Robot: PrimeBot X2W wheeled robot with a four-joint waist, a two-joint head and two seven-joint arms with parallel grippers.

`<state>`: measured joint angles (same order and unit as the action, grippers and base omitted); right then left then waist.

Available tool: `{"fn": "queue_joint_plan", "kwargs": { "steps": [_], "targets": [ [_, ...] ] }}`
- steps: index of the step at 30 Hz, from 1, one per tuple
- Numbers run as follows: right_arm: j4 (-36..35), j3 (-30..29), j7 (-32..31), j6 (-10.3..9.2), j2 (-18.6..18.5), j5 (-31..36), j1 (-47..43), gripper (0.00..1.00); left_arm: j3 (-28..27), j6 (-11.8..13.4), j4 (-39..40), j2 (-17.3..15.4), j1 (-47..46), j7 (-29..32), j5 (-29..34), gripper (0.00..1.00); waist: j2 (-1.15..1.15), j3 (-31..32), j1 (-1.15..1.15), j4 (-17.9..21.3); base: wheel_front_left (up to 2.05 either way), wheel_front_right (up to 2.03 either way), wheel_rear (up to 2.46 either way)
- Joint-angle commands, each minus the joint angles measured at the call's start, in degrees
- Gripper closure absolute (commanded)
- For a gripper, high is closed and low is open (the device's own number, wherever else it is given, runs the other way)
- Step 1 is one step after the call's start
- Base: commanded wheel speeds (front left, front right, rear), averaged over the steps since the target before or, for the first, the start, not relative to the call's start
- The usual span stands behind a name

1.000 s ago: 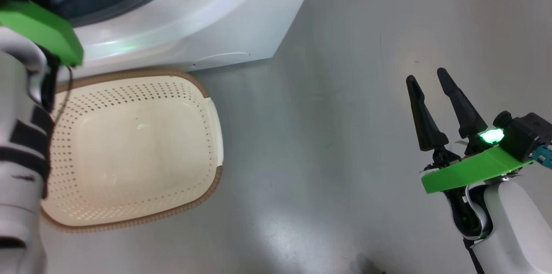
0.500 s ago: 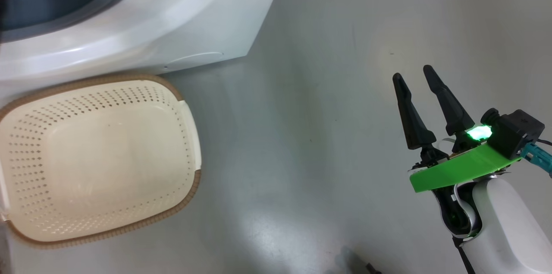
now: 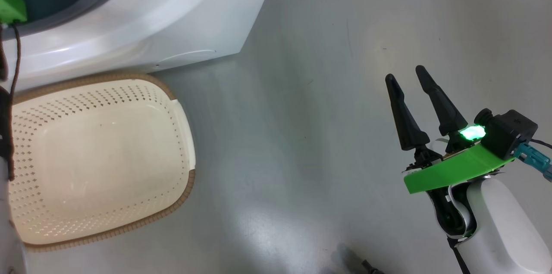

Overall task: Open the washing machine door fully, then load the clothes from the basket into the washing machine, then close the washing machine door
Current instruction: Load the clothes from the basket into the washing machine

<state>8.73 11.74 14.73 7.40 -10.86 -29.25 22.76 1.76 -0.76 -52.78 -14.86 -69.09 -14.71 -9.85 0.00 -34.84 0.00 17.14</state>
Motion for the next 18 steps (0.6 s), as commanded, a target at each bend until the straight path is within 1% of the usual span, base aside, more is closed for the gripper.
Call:
{"fn": "queue_joint_plan", "kwargs": {
  "steps": [1,2,3,4,5,6,9,13,15,18],
  "targets": [
    [-1.26,0.96,0.27,0.09,-0.23,-0.59,-0.14,0.0,-0.43,-0.33,-0.53,-2.47,-1.16,-0.29,0.47,1.0,0.0,-0.04,0.0,-0.13,0.0,0.0,0.0],
    [-1.29,0.97,0.27,0.09,-0.25,-0.61,-0.1,0.0,-0.42,-0.67,-2.5,-2.31,-1.66,-0.29,0.27,1.0,0.0,0.0,0.0,-0.2,0.0,0.0,0.0],
    [-1.33,0.97,0.27,0.09,-0.28,-0.62,-0.07,0.0,0.03,-1.03,-4.04,-2.34,-2.34,-0.29,0.58,0.93,0.0,-0.02,0.0,-0.28,0.0,0.0,0.0],
    [-1.37,0.96,0.27,0.09,-0.31,-0.62,-0.04,0.0,0.27,-1.07,-5.15,-2.44,-3.08,-0.29,0.81,0.8,0.0,-0.03,0.0,-0.36,0.0,0.0,0.0],
    [-1.39,0.92,0.27,0.09,-0.35,-0.62,-0.04,0.0,0.17,-0.98,-6.83,-2.36,-3.7,-0.29,0.61,0.6,0.0,0.02,0.0,-0.47,0.0,0.0,0.0],
    [-1.41,0.88,0.27,0.09,-0.4,-0.63,-0.07,0.0,0.49,-1.15,-8.44,-2.34,-4.41,-0.29,0.77,0.0,0.0,0.05,0.0,-0.58,0.0,0.0,0.0],
    [-1.34,0.69,0.27,0.09,-0.54,-0.62,-0.16,0.0,1.11,-1.5,-12.34,-2.04,-6.18,-0.24,0.87,0.0,0.0,0.25,0.0,-0.95,0.0,0.0,0.0],
    [-1.27,0.36,0.27,0.09,-0.73,-0.51,-0.29,0.0,2.05,-2.19,-15.51,-1.69,-7.85,-0.26,1.1,0.0,0.0,0.55,0.0,-1.48,0.0,0.0,0.0],
    [-1.24,0.19,0.27,0.09,-0.91,-0.45,-0.29,0.0,2.13,-2.47,-16.16,-1.33,-8.29,-0.27,0.84,0.0,0.0,0.72,0.0,-1.79,0.0,0.0,0.0],
    [-1.24,-0.07,0.27,0.09,-1.21,-0.37,-0.19,0.0,1.33,-2.94,-15.03,-0.6,-7.9,-0.28,-0.36,0.0,0.0,1.05,0.0,-2.32,0.0,0.0,0.0]
  ]
}}
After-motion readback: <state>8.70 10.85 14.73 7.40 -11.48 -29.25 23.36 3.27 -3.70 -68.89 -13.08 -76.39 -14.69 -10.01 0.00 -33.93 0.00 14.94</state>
